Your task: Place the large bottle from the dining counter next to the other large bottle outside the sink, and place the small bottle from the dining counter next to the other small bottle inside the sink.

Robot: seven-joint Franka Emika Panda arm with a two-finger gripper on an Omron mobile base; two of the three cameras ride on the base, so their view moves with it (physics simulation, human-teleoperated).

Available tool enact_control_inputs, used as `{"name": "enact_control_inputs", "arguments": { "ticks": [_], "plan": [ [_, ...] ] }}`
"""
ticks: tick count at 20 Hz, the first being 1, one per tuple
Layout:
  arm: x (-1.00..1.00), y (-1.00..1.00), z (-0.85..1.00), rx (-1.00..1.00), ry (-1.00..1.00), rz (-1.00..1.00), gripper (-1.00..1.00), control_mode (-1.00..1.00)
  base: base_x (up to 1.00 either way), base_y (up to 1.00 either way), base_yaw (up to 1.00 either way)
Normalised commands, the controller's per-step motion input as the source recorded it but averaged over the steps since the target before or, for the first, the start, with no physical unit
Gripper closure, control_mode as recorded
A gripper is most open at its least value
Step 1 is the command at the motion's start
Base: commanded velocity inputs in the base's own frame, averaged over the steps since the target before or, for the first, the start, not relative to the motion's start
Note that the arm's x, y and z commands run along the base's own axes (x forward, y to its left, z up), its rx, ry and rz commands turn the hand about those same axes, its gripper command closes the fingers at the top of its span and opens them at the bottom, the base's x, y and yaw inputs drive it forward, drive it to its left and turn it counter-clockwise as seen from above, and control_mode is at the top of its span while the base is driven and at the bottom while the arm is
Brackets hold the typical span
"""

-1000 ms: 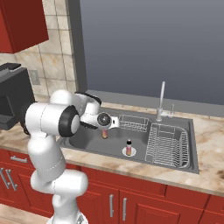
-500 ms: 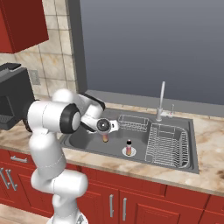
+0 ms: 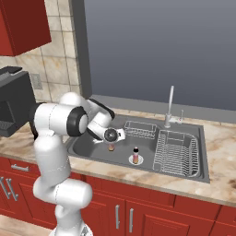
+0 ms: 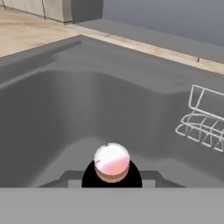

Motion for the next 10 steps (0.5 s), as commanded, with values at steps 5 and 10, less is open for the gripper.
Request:
{"name": "enact_control_inputs", "arguments": {
  "ticks": [5,10],
  "plan": [
    [0.37,0.0,-0.24,0.0,0.0,0.05,1.0,-1.0,0.0,0.0,0.0],
    [0.23,0.0,-0.26,0.0,0.0,0.05,1.0,-1.0,0.0,0.0,0.0]
  ]
}}
